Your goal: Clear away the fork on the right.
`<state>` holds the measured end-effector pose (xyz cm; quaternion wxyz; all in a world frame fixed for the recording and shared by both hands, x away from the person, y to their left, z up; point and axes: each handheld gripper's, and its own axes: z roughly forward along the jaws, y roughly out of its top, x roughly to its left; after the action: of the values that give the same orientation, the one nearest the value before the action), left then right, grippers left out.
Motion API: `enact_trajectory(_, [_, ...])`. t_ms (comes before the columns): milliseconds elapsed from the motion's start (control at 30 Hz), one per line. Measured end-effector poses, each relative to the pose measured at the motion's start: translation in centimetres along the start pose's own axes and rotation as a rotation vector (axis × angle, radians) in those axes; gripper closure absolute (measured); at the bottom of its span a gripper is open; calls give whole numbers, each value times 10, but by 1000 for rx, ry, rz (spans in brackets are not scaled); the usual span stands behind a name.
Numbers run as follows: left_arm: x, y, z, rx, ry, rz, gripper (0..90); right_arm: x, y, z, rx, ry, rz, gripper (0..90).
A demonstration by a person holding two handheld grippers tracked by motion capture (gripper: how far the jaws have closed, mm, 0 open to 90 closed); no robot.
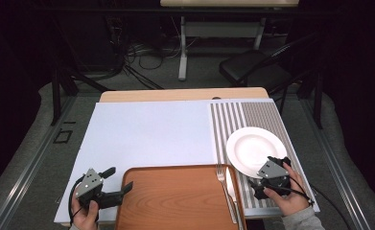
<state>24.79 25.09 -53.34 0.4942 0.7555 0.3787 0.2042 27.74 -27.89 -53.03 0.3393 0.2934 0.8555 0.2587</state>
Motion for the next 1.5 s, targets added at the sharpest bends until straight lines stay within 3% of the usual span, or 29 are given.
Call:
enact_trajectory(333, [0,0,0,1,-3,2,157,-7,-13,12,59,-69,-29,0])
enact_trajectory(467, [0,0,0,2,-4,4,157,-10,-16,16,67,-86,-15,0])
enact_trajectory(667, [0,0,0,3,-5,6,157,-13,-20,19,84,-111,-56,0])
enact_trajectory(1000, [0,0,0,5,-5,6,157,-14,-21,23,92,-148,-83,0])
enact_trajectory(1067, [-1,0,1,5,-6,7,157,-16,-22,25,83,-152,-103,0])
enact_trajectory(1333, [-1,0,1,9,-5,9,157,-18,-22,26,90,-136,-111,0])
enact_trajectory(1500, [-1,0,2,8,-9,6,157,-17,-24,26,74,-128,-87,0])
